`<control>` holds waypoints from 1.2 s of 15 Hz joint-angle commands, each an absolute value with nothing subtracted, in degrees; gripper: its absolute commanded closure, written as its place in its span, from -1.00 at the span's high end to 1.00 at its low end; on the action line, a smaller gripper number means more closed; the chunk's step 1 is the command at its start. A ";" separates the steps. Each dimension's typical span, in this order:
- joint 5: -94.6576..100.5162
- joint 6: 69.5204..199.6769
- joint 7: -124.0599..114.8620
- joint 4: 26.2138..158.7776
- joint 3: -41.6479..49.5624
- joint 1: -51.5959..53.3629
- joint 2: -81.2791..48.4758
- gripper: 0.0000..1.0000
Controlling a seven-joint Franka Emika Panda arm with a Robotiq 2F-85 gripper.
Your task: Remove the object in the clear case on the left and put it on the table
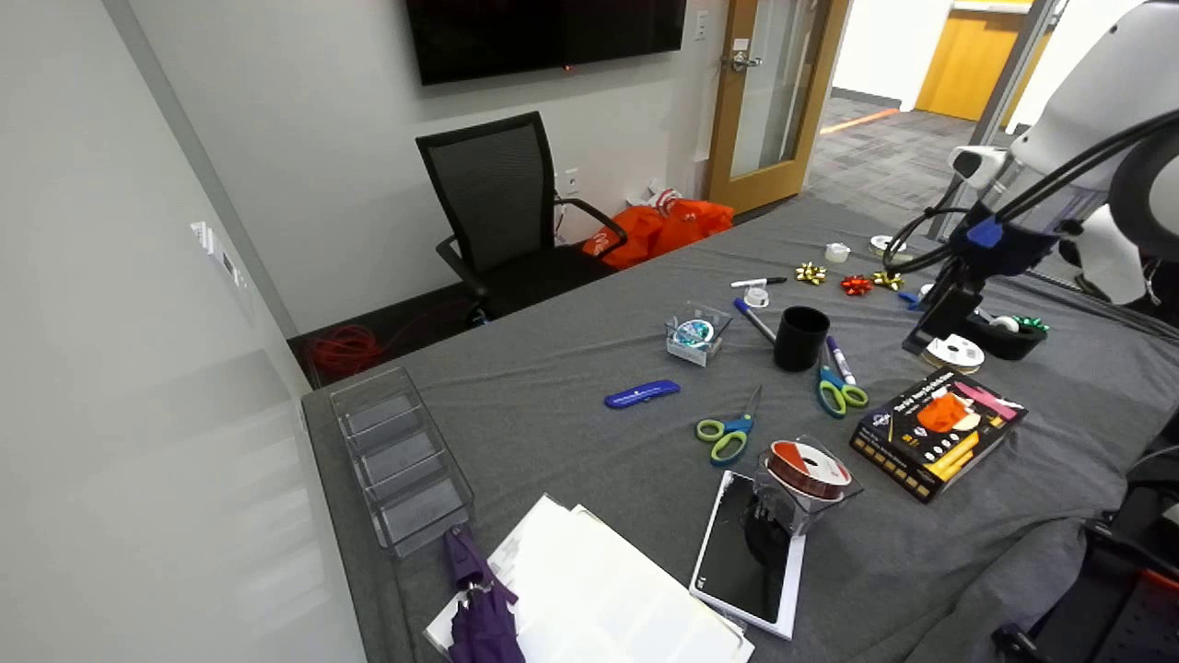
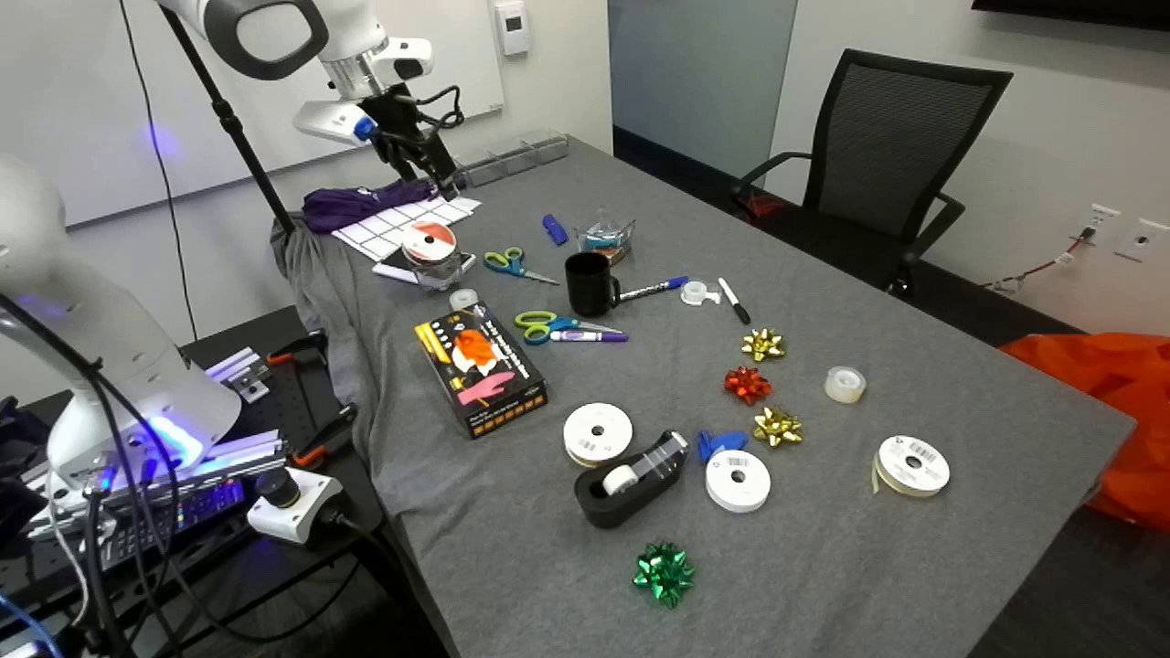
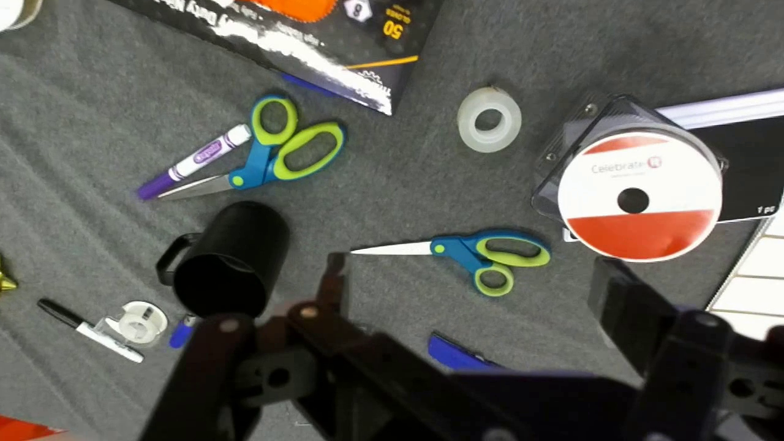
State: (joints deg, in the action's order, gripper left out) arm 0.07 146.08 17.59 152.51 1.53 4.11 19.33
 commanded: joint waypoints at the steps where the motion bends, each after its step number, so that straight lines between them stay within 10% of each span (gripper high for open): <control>1: -0.72 153.95 13.03 154.81 -1.18 6.38 14.81 1.00; 18: -0.92 154.79 3.19 150.41 -7.67 10.24 2.42 1.00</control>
State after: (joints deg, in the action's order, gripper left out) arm -0.71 154.94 2.98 150.44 -7.05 10.88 2.34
